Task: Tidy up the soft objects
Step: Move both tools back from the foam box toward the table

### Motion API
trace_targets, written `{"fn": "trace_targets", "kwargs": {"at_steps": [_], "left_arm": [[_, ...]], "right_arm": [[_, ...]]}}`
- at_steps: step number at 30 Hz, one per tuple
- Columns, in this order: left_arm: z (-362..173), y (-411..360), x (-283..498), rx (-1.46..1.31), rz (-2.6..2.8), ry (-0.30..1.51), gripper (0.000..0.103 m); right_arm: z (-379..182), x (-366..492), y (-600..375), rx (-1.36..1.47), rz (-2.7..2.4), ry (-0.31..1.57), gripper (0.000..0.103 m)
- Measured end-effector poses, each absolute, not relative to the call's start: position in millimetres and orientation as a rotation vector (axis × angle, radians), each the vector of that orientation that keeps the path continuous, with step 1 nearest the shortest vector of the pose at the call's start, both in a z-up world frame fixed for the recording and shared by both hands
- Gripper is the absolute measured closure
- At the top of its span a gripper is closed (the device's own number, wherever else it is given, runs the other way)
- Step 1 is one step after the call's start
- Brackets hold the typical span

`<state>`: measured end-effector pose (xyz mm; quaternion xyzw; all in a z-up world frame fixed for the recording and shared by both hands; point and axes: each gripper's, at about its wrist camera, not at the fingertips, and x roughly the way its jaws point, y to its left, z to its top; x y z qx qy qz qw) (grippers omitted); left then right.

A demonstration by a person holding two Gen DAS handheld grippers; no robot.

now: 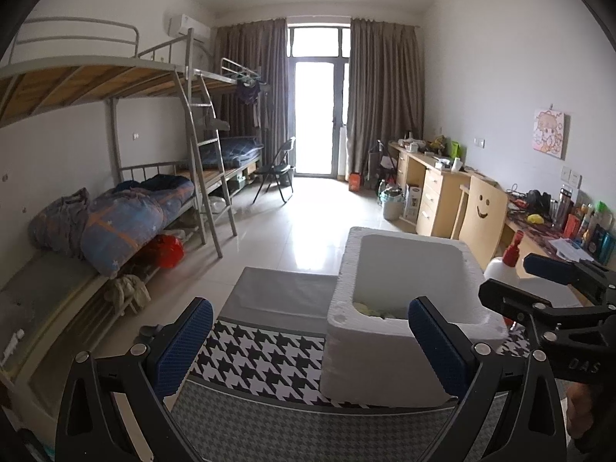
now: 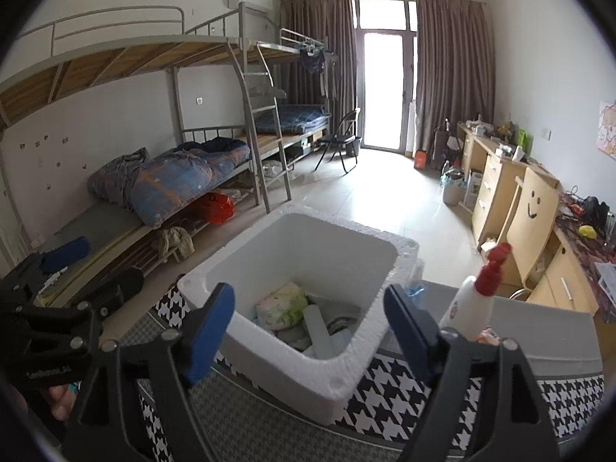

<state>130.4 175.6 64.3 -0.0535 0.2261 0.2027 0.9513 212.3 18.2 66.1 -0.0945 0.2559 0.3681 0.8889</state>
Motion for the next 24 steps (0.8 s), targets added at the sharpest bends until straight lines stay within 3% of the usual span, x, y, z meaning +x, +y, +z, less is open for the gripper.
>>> {"fn": "trace_targets", "kwargs": {"at_steps": [21, 24], "left_arm": [[73, 119, 97, -0.041, 0.325, 0.413, 0.001], [70, 115, 93, -0.047, 0.315, 0.414, 0.001]], "right_arm": [[76, 163, -44, -0.136, 0.741, 0.457, 0.015], [76, 160, -51, -0.129, 0.729, 0.445, 0.011]]}}
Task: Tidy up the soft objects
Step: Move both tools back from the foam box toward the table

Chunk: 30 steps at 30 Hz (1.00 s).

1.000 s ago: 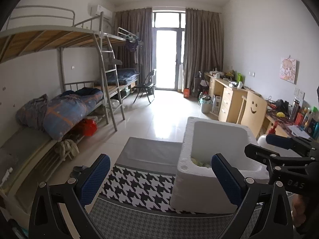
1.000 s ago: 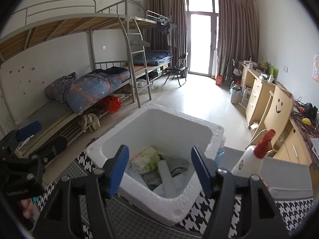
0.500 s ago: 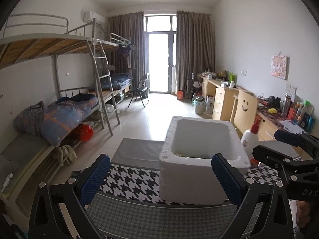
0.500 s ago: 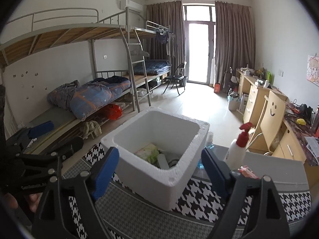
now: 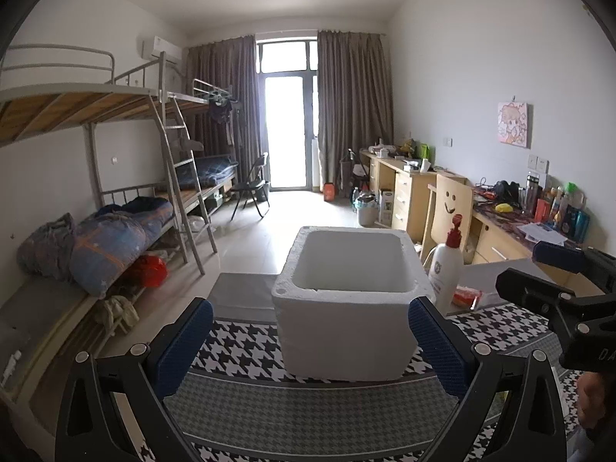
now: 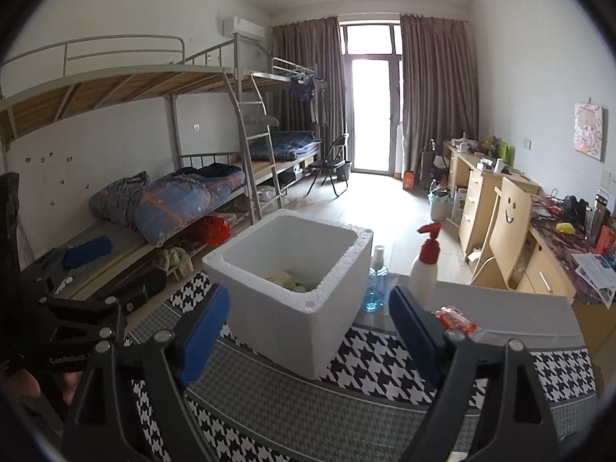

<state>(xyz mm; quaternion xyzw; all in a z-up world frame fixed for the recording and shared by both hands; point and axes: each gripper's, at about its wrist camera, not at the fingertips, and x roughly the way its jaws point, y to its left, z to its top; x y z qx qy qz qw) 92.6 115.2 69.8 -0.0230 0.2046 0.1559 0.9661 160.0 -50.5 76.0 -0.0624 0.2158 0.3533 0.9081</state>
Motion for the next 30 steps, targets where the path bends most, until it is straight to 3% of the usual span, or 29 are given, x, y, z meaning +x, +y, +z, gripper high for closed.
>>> {"fn": "trace_targets", "kwargs": {"at_steps": [30], "left_arm": [[45, 71, 58, -0.062, 0.201, 0.391, 0.001]], "right_arm": [[59, 117, -106, -0.076, 0.687, 0.393, 0.007]]}}
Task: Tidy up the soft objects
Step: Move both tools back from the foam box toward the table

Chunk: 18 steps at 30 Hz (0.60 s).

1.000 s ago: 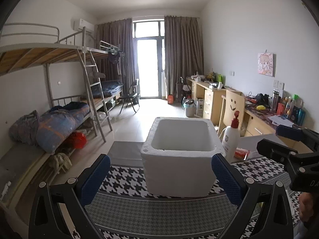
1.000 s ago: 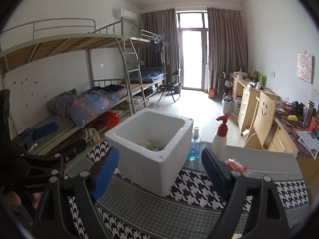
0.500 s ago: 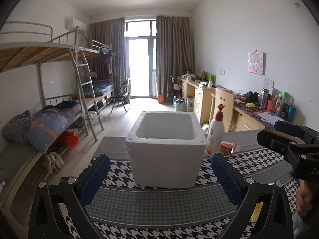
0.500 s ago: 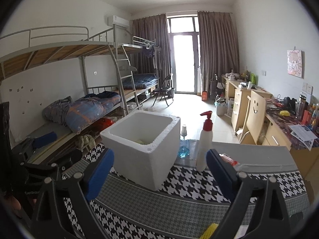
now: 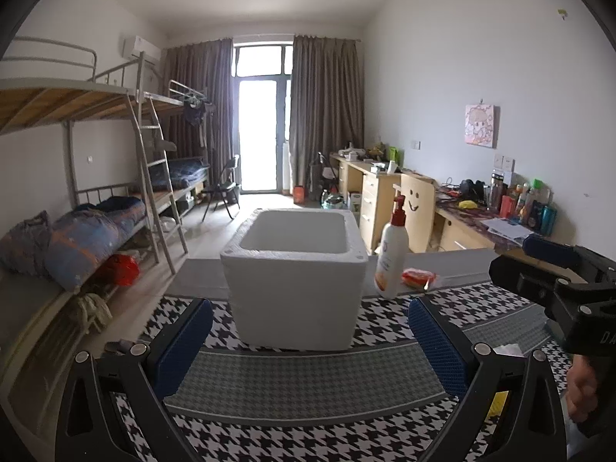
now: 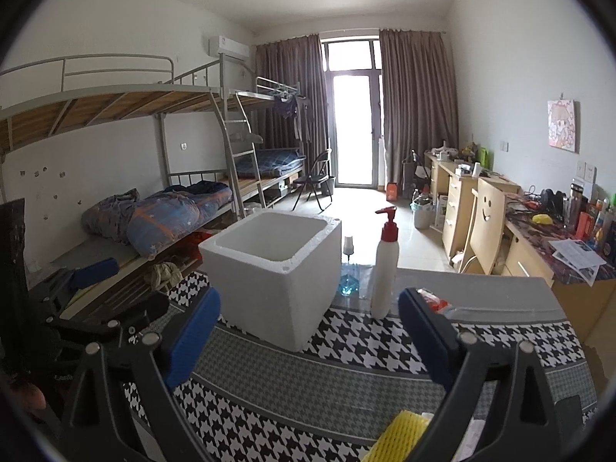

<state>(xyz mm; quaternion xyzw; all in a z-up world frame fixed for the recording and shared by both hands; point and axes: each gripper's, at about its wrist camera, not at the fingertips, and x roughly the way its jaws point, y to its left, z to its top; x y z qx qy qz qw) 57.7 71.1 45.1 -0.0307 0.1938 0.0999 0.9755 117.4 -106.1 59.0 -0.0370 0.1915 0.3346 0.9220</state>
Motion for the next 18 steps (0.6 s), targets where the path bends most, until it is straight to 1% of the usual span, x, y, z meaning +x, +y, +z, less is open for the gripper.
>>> {"fn": "trace_targets", "kwargs": {"at_steps": [18], "left_arm": [[24, 49, 45, -0.059, 0.159, 0.373, 0.001]], "right_arm": [[40, 95, -130, -0.075, 0.657, 0.355, 0.007]]}}
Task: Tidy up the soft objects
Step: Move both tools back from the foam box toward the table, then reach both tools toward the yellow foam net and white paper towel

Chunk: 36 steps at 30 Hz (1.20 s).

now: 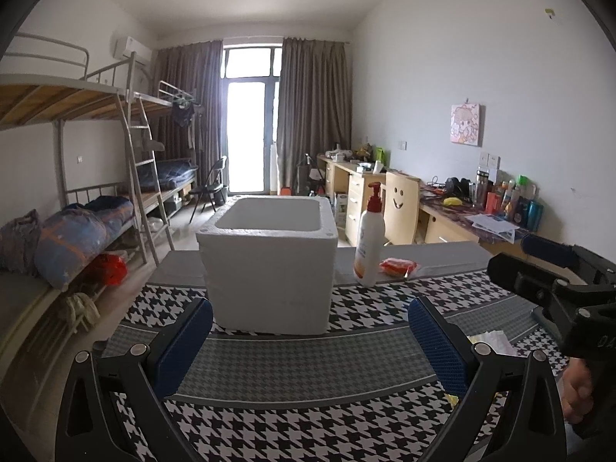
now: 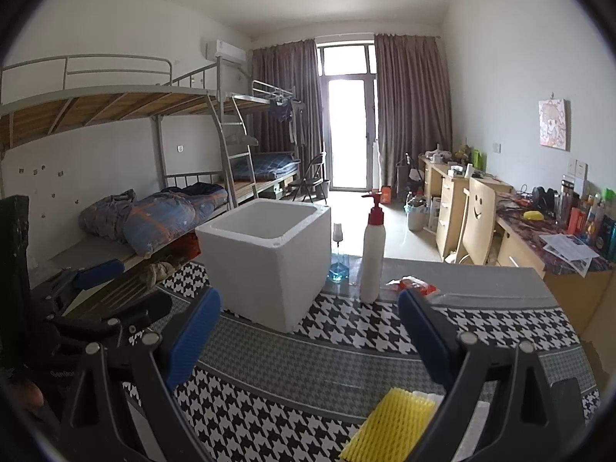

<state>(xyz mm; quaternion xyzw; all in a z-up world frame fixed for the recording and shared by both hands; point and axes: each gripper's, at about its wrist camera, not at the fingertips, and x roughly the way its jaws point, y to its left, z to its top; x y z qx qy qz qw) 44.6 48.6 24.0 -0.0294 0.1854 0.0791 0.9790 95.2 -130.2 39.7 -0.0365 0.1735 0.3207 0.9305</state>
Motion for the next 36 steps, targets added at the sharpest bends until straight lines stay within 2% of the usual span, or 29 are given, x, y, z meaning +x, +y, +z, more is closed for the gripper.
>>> {"fn": "trace_targets", "kwargs": {"at_steps": [18, 36], "left_arm": [[9, 32, 37, -0.048, 0.088, 0.358, 0.001], [-8, -9, 51, -0.042, -0.083, 0.426, 0.001]], "right_arm": [[14, 78, -158, -0.036, 0.615, 0.378, 0.007], [-7, 76, -203, -0.009, 0.463, 0.412, 0.007]]}}
